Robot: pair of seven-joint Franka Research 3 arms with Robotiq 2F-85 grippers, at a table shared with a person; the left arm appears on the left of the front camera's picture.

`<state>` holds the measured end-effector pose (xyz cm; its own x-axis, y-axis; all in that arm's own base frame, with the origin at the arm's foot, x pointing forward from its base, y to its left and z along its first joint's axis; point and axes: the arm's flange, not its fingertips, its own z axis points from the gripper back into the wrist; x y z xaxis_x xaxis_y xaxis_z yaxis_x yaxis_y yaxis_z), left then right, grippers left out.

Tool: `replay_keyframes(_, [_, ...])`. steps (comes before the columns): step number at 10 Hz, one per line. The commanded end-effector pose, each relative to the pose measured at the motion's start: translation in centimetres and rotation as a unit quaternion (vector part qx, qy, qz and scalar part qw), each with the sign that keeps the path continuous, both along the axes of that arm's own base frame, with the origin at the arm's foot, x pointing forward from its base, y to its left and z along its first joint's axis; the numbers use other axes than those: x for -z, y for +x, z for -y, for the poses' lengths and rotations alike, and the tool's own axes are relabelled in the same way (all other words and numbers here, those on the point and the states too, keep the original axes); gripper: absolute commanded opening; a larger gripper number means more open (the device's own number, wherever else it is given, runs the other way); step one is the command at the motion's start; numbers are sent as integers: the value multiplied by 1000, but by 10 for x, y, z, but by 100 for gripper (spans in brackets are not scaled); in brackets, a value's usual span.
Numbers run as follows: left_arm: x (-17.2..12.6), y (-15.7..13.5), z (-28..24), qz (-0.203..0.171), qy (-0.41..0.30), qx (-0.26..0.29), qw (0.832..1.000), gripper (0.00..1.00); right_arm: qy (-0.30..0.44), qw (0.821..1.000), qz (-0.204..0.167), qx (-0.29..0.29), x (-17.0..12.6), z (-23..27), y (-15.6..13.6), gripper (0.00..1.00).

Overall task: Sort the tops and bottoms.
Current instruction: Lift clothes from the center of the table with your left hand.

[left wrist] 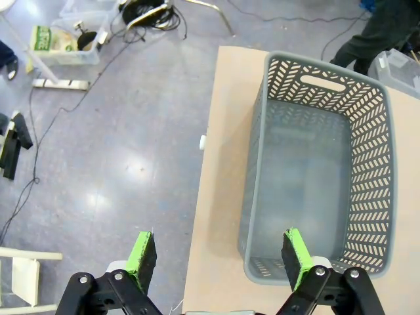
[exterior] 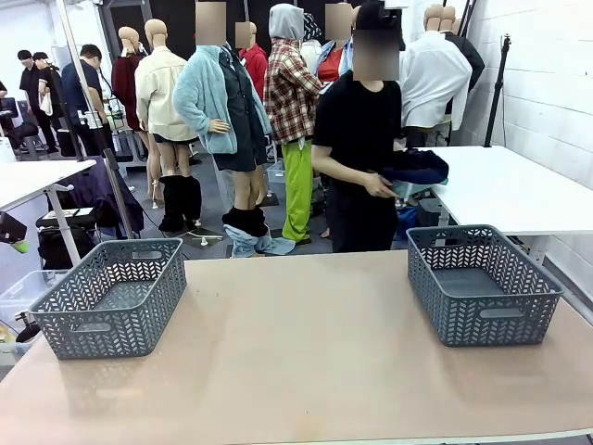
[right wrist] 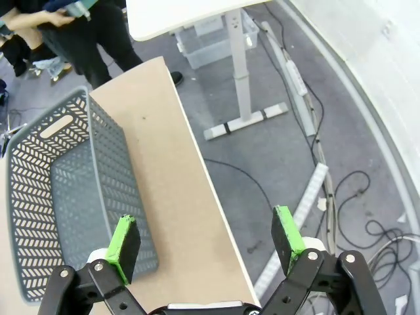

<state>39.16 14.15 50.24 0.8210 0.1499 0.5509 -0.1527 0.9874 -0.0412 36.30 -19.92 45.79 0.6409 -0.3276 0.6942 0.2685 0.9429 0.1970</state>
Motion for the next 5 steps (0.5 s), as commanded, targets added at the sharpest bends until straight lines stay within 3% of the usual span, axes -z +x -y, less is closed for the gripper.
replay_keyframes(1, [1, -2, -1, 2, 6, 2, 1000, 100, 0, 1000, 0, -4, 1, 1, -1, 100])
replay_keyframes(5, [1, -2, -1, 2, 6, 2, 1000, 100, 0, 1000, 0, -4, 1, 1, -1, 100])
